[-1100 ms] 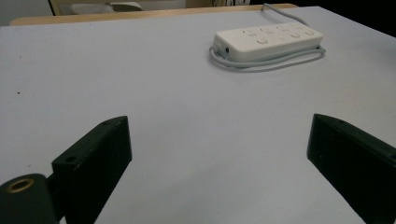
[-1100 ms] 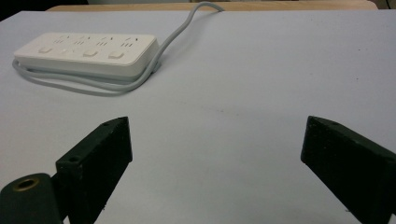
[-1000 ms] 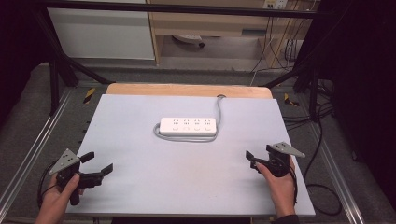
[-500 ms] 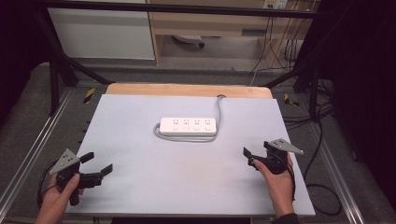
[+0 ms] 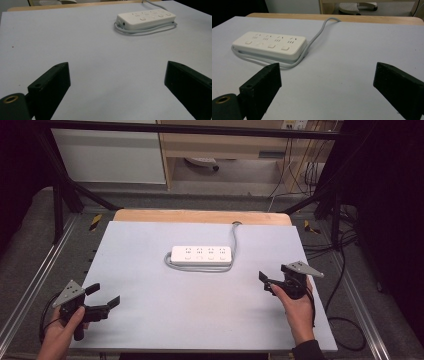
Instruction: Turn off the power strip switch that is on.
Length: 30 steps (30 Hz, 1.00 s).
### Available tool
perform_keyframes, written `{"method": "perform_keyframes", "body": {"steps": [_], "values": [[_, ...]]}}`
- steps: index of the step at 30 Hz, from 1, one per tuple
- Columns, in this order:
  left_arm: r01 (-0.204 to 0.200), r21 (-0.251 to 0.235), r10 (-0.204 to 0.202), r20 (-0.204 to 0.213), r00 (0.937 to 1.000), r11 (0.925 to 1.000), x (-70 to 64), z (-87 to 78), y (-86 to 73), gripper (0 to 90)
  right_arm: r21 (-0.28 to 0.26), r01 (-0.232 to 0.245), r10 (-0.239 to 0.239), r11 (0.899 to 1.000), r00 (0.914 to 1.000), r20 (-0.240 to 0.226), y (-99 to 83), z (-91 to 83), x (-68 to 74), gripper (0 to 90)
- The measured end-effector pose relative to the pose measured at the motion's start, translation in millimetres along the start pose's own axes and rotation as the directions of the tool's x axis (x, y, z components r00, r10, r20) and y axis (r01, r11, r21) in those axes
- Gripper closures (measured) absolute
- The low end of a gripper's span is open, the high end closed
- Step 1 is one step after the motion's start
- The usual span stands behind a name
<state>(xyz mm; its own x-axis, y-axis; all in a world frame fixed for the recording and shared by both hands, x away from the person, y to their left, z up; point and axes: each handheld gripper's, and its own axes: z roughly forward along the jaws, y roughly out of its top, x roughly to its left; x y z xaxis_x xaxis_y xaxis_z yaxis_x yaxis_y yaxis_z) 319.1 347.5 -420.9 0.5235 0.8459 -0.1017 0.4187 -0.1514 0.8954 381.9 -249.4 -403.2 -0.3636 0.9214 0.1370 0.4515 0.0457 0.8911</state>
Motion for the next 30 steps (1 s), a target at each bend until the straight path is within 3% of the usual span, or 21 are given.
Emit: {"method": "perform_keyframes", "body": {"steps": [7, 10, 13, 20, 30], "values": [[0.001, -0.001, -0.001, 0.001, 1.0, 1.0, 0.3, -0.5, -0.1, 6.5, -0.049, 0.025, -0.025, 0.998, 0.9996, 0.01, 11.2, 8.0, 1.7, 5.6], [-0.002, -0.001, 0.002, 0.001, 1.0, 1.0, 0.0, -0.7, -0.1, 6.5, -0.046, 0.03, -0.028, 0.998, 0.9985, 0.047, 15.8, 13.5, 2.1, 7.6], [-0.002, 0.0, 0.002, 0.002, 1.0, 1.0, -0.1, -0.6, -0.1, 6.5, -0.039, 0.036, -0.034, 0.999, 0.998, 0.053, 19.8, 17.4, 1.7, 8.6], [-0.001, 0.003, 0.001, 0.003, 1.0, 1.0, 0.2, -0.4, -0.3, 6.5, -0.043, 0.049, -0.049, 0.998, 0.9988, 0.009, 30.4, 22.2, 4.9, 5.3], [0.004, -0.001, -0.004, 0.003, 1.0, 1.0, 0.2, -0.7, -0.3, 6.3, -0.055, 0.07, -0.071, 0.996, 0.9973, -0.015, 42.8, 36.6, 15.1, 4.6]]}}
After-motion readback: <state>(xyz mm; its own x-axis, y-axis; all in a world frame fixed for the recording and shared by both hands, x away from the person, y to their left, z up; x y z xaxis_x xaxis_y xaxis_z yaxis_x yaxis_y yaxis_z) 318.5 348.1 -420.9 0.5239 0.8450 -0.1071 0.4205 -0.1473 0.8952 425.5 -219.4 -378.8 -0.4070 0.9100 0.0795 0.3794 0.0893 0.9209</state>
